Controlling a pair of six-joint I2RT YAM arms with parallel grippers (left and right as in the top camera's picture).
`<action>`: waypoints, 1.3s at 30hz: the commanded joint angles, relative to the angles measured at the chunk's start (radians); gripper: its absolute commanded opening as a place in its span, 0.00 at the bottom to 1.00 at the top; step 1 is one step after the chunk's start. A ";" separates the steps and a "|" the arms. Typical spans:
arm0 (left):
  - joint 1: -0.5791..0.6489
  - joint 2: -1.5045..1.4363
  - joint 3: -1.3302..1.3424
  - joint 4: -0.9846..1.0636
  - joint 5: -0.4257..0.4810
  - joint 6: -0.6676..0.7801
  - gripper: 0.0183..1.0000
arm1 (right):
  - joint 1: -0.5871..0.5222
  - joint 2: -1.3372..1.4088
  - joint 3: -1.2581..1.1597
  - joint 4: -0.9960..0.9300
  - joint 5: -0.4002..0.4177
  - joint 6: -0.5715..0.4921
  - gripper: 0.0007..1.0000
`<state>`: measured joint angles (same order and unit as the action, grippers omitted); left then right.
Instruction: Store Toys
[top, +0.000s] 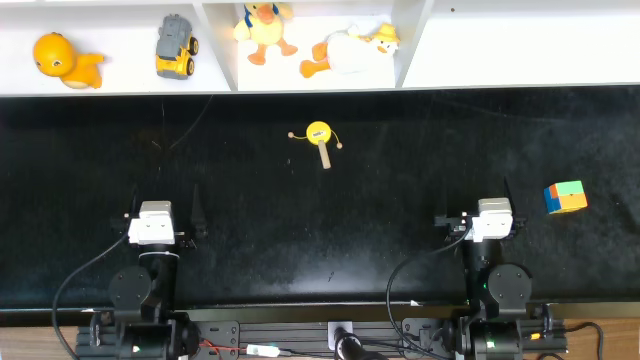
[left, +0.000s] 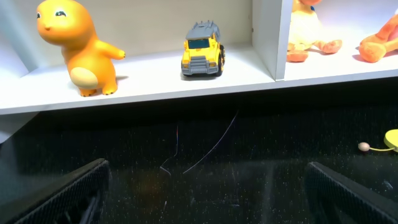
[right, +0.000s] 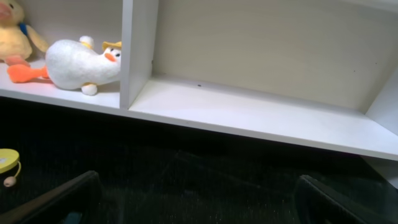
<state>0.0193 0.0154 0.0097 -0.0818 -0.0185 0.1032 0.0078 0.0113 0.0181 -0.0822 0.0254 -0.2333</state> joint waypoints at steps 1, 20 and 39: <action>0.000 -0.013 -0.002 -0.002 0.017 -0.003 1.00 | -0.002 -0.007 -0.013 0.005 -0.007 0.001 1.00; 0.000 -0.013 -0.002 -0.002 0.017 -0.003 1.00 | 0.165 0.472 0.341 -0.312 0.012 -0.006 1.00; 0.000 -0.013 -0.002 -0.002 0.017 -0.003 1.00 | 0.486 1.423 1.005 -0.787 -0.043 0.529 1.00</action>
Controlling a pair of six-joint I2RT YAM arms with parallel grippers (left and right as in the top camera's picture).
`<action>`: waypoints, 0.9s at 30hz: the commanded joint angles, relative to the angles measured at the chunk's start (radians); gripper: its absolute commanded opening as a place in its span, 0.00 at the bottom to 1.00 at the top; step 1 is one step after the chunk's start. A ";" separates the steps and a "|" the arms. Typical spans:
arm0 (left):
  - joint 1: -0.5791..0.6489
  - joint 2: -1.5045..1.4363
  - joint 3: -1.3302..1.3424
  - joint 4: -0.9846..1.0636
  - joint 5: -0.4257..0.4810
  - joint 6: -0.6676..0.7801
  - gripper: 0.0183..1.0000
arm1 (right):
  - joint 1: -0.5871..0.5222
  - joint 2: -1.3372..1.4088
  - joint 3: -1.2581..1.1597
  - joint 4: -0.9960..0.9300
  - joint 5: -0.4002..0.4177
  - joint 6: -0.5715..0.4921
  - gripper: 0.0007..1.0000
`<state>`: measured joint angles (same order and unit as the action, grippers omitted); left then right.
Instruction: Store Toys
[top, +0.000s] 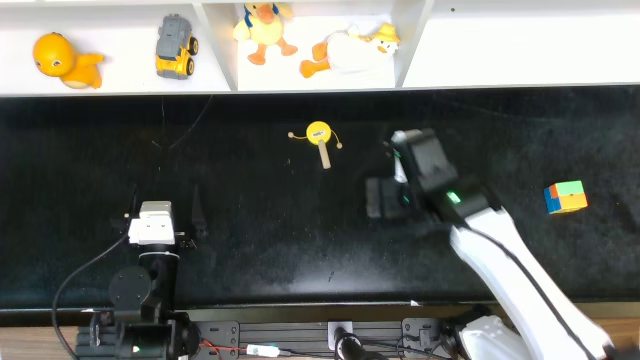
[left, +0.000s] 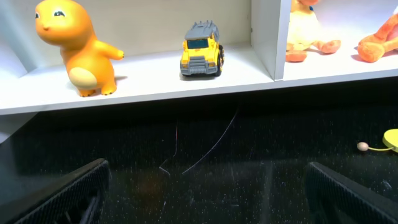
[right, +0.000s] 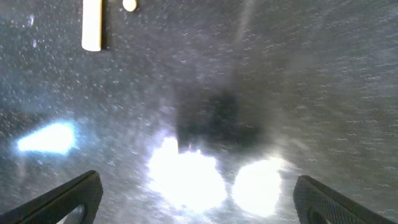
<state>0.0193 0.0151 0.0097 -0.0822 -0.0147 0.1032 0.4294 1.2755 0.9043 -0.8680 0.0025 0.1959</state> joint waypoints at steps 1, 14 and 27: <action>0.000 -0.012 -0.002 -0.002 0.013 -0.003 1.00 | 0.084 0.203 0.146 -0.001 -0.019 0.100 1.00; 0.000 -0.012 -0.002 -0.002 0.013 -0.003 1.00 | 0.217 0.578 0.387 0.058 0.068 0.130 1.00; 0.000 -0.012 -0.002 -0.002 0.013 -0.003 1.00 | 0.232 0.693 0.423 0.199 0.079 0.175 0.91</action>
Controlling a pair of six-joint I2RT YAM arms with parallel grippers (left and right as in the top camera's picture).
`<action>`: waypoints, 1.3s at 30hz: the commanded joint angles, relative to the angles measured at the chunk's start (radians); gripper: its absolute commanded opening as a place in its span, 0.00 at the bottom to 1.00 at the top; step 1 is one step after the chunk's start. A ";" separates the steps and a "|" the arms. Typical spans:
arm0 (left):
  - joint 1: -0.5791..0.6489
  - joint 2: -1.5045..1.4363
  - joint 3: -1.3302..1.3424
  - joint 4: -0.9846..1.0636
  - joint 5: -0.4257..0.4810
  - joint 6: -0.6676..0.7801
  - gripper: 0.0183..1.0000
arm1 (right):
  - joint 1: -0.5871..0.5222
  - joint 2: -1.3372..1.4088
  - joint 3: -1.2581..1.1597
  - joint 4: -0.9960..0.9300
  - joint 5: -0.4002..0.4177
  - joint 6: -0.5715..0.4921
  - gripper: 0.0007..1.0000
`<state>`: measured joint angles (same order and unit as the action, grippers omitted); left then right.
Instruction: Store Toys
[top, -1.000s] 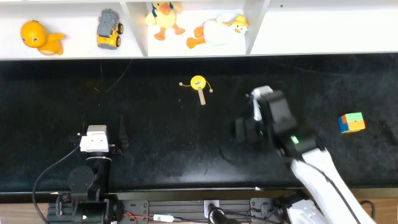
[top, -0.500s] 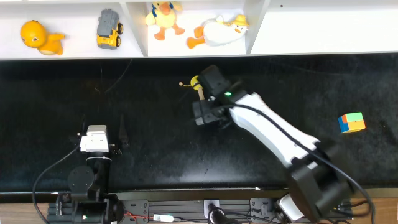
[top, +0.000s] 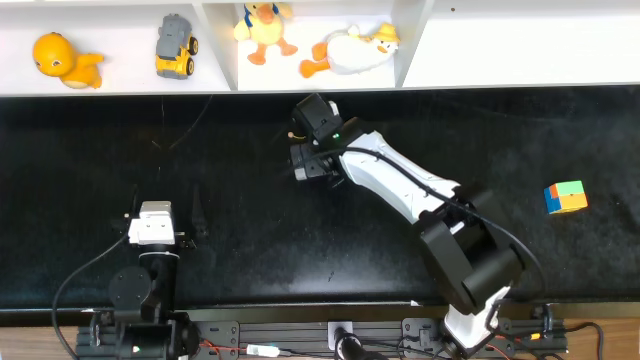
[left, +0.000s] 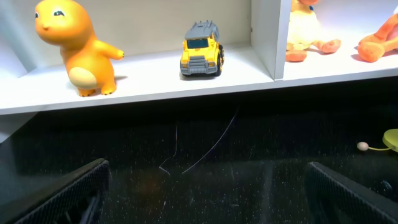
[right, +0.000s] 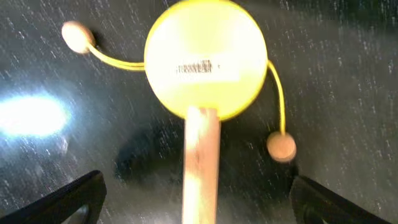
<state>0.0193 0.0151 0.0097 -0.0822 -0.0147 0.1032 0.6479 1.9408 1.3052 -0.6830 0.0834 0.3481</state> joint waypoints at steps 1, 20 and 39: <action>0.000 -0.012 -0.002 -0.002 0.013 -0.003 1.00 | 0.014 0.029 0.022 0.015 -0.002 0.023 0.84; 0.000 -0.012 -0.002 -0.002 0.013 -0.003 1.00 | -0.065 -0.094 -0.024 -0.149 -0.021 0.043 0.04; 0.000 -0.012 -0.002 -0.002 0.013 -0.003 1.00 | -0.585 -0.623 -0.323 -0.059 -0.014 -0.442 0.04</action>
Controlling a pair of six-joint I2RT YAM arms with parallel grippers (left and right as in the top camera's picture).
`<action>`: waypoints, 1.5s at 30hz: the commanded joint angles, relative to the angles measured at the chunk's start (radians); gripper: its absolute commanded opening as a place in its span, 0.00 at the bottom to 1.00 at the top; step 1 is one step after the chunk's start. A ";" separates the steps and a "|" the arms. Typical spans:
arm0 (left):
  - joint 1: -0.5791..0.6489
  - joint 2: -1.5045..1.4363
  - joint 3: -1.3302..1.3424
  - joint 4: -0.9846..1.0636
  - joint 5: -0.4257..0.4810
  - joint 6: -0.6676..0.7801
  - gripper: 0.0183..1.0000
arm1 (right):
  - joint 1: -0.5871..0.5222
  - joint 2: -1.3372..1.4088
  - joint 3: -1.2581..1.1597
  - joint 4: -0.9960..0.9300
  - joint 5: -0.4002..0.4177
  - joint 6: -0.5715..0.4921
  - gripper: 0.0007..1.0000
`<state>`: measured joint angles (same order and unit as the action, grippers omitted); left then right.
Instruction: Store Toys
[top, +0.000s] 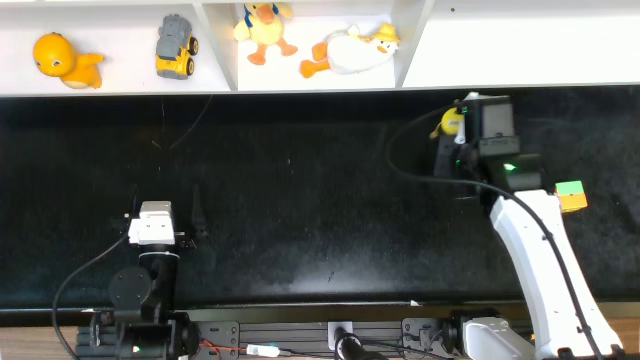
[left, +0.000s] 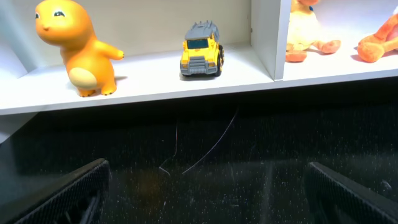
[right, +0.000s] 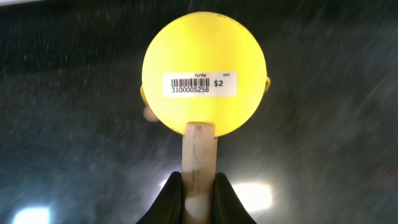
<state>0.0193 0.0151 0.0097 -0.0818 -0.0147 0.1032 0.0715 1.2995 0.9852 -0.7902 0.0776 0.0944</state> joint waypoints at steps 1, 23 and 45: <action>0.000 -0.012 -0.002 -0.002 0.013 -0.003 1.00 | -0.008 0.035 0.000 0.070 -0.006 -0.207 0.04; 0.000 -0.012 -0.002 -0.002 0.013 -0.003 1.00 | -0.006 0.535 0.493 0.176 0.001 -0.283 0.05; 0.000 -0.012 -0.002 -0.002 0.013 -0.003 1.00 | -0.006 0.475 0.502 0.073 -0.030 -0.256 0.85</action>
<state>0.0193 0.0151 0.0097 -0.0822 -0.0147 0.1032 0.0650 1.8637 1.4673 -0.6579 0.0498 -0.1658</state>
